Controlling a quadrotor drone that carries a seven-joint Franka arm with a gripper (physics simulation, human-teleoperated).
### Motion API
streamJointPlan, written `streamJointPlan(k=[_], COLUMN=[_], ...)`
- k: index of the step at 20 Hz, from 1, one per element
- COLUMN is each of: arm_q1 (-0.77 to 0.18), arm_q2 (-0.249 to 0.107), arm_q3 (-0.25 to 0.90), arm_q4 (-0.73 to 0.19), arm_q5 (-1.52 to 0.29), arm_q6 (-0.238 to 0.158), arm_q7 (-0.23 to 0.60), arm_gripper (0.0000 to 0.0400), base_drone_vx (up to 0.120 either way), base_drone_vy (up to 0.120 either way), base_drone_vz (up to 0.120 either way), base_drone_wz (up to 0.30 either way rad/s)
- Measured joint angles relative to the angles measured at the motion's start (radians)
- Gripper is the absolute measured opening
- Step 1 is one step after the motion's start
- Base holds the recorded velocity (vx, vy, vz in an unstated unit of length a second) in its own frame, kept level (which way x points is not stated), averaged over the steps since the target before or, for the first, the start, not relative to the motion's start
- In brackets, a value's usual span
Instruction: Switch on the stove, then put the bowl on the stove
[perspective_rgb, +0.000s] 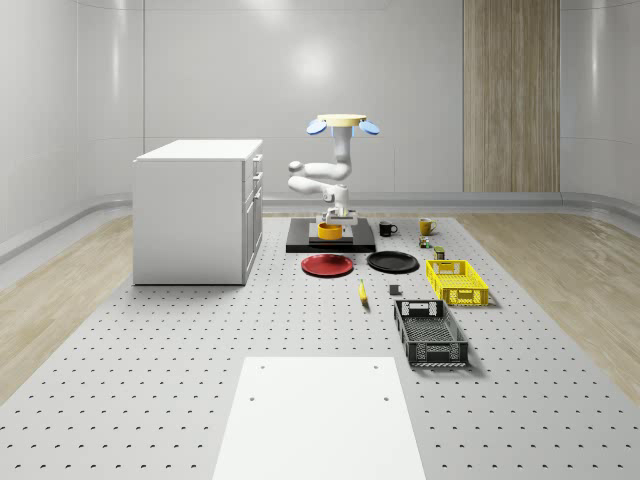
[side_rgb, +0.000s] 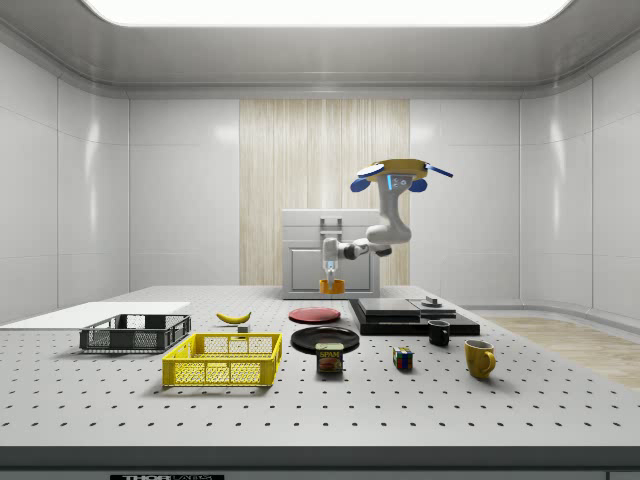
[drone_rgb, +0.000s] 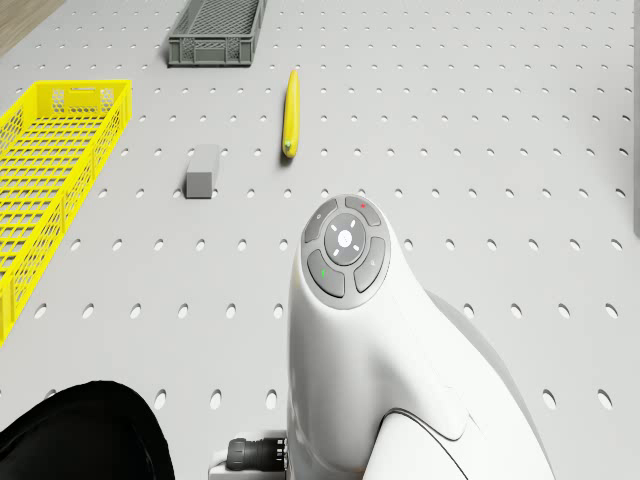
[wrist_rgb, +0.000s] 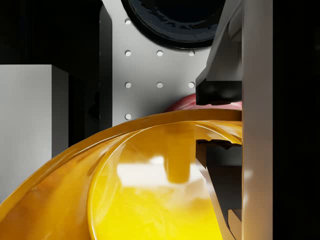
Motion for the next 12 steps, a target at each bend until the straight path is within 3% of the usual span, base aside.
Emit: streamJointPlan(k=[12], arm_q1=[-0.001], arm_q2=[-0.004], arm_q3=[0.0], arm_q4=[0.0], arm_q5=[0.002], arm_q6=[0.004], arm_q7=[0.001], arm_gripper=[0.01], base_drone_vx=[-0.12], base_drone_vy=[0.0], base_drone_vz=[0.0], base_drone_wz=[0.0])
